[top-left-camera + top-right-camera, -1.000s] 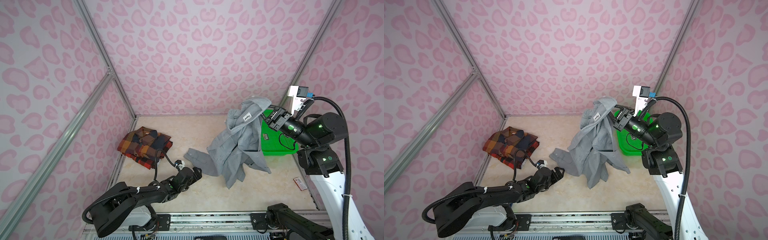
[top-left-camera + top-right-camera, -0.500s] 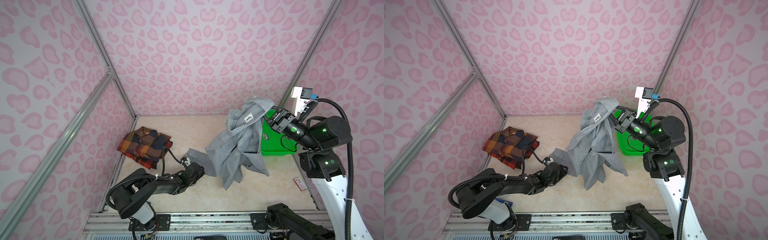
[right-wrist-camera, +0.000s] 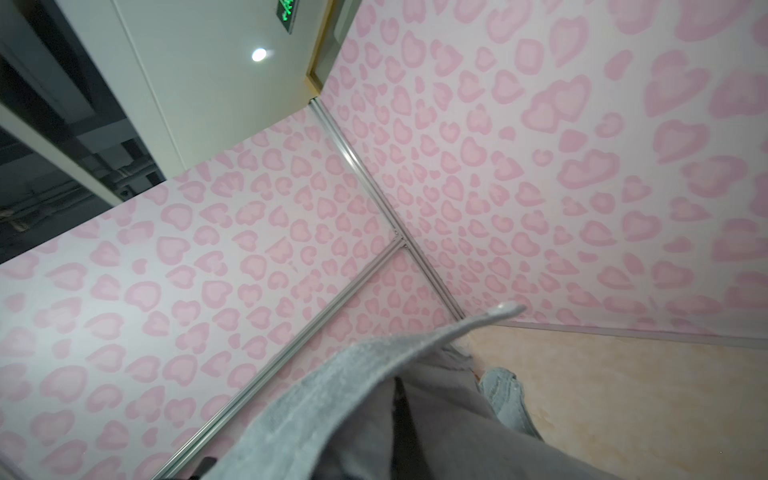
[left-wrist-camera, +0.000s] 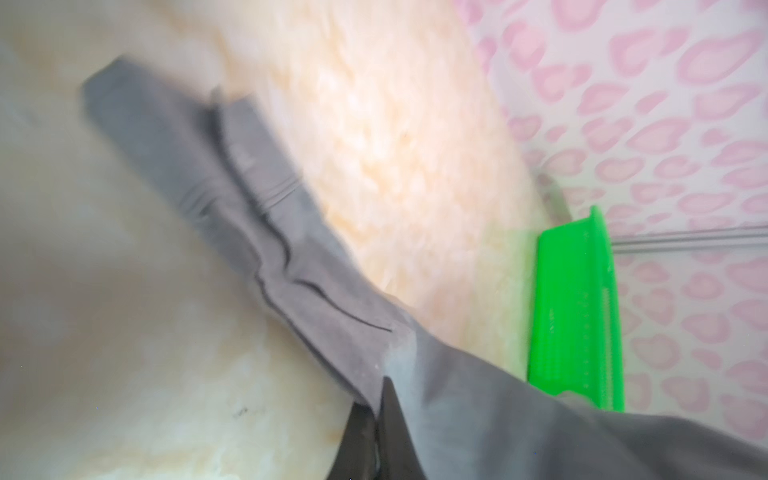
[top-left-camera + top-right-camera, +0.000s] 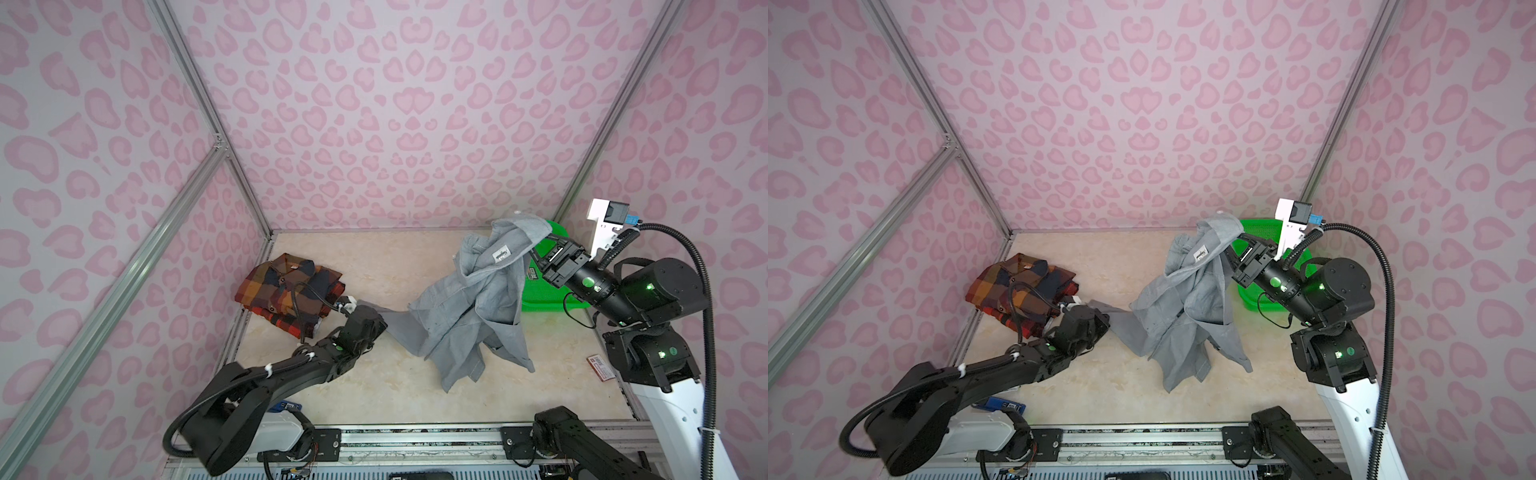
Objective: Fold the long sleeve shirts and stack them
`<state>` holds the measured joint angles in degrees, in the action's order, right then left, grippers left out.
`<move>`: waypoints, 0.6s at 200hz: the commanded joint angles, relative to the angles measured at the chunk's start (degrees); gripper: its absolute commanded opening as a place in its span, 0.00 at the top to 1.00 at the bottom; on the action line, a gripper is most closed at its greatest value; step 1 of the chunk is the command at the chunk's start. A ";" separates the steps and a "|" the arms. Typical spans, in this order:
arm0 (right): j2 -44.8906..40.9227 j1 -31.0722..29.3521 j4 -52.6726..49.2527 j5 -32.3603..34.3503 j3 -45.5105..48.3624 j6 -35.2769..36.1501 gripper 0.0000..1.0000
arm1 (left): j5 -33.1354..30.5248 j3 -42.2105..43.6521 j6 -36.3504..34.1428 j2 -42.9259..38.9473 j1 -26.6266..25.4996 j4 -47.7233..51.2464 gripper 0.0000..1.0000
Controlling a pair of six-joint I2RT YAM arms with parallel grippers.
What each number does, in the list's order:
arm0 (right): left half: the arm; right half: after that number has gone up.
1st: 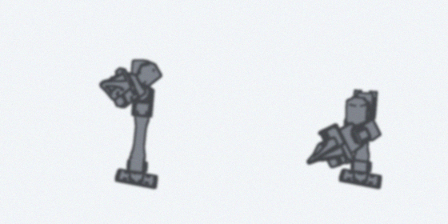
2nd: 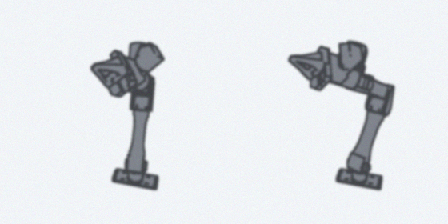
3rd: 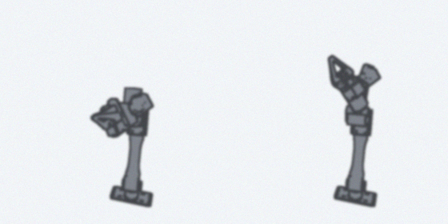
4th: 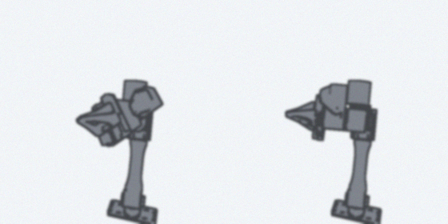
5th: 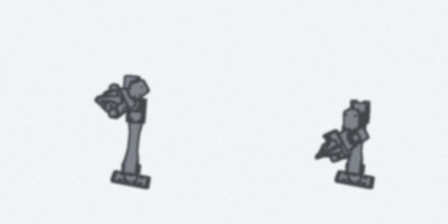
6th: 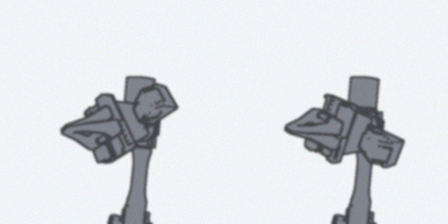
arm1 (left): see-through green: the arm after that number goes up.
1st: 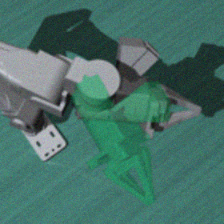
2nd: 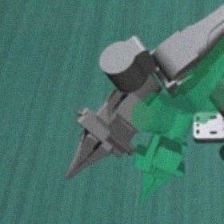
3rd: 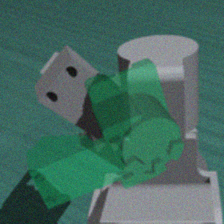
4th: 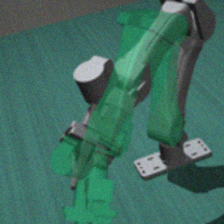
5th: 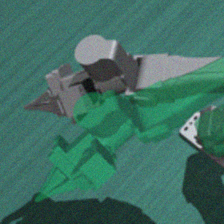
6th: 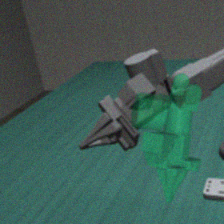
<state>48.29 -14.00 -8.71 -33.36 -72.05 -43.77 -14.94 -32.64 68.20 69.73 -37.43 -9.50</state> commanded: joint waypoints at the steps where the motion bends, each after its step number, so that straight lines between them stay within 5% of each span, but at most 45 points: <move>1: -1.23 0.89 -5.21 8.87 5.46 2.24 1.00 | -6.87 -8.80 -15.39 -9.40 2.61 16.86 0.96; 37: -1.03 3.14 -6.68 9.72 12.10 0.07 1.00 | -3.61 -24.09 -34.12 -13.69 6.95 18.30 0.96; 71: -0.08 3.10 -16.76 15.39 8.46 7.99 0.57 | 5.78 -39.46 -45.65 -9.44 9.61 18.83 0.96; 92: 1.23 3.01 -21.02 17.27 5.61 12.11 0.44 | 12.18 -50.03 -48.83 -5.56 10.08 21.98 0.96; 120: 3.31 2.99 -21.39 13.47 2.28 14.93 0.40 | 17.91 -61.78 -48.70 -1.86 10.17 25.06 0.96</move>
<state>50.35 -10.87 -28.36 -18.02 -67.81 -33.89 -4.67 -86.96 23.16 65.60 -27.42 12.45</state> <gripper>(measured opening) 0.592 0.055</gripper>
